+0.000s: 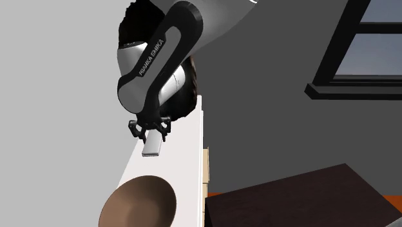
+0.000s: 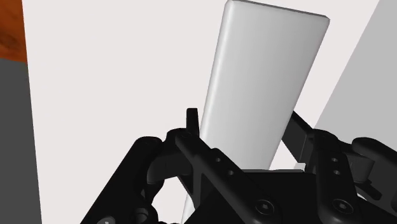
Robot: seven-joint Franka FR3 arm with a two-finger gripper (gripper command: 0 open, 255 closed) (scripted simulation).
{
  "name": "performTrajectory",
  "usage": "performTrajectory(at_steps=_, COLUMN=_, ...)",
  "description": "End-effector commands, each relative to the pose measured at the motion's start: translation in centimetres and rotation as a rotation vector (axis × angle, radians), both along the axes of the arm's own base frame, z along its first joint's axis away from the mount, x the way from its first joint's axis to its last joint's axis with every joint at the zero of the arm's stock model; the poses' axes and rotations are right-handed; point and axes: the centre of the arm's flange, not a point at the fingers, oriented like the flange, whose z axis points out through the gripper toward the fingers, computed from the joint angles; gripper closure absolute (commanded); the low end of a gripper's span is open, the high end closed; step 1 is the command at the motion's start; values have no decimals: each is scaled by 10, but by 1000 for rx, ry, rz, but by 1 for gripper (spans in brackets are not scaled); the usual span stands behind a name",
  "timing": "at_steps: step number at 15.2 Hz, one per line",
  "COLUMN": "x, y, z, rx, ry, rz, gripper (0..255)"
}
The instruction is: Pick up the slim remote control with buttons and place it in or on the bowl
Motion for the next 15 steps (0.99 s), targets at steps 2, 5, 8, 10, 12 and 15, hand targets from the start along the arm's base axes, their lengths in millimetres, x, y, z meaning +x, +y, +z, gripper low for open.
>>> performTrajectory(at_steps=2, x=1, y=1, z=16, rx=1, ry=-1, rz=0, gripper=255)
performTrajectory(at_steps=5, x=1, y=1, z=32, rx=1, ry=-1, rz=0, gripper=255)
performTrajectory(at_steps=8, x=1, y=1, z=48, rx=1, ry=-1, rz=0, gripper=255)
performTrajectory(at_steps=10, x=1, y=1, z=59, rx=1, ry=-1, rz=0, gripper=255)
performTrajectory(at_steps=12, x=1, y=1, z=69, rx=1, ry=-1, rz=0, gripper=255)
performTrajectory(at_steps=15, x=1, y=1, z=84, rx=1, ry=-1, rz=0, gripper=255)
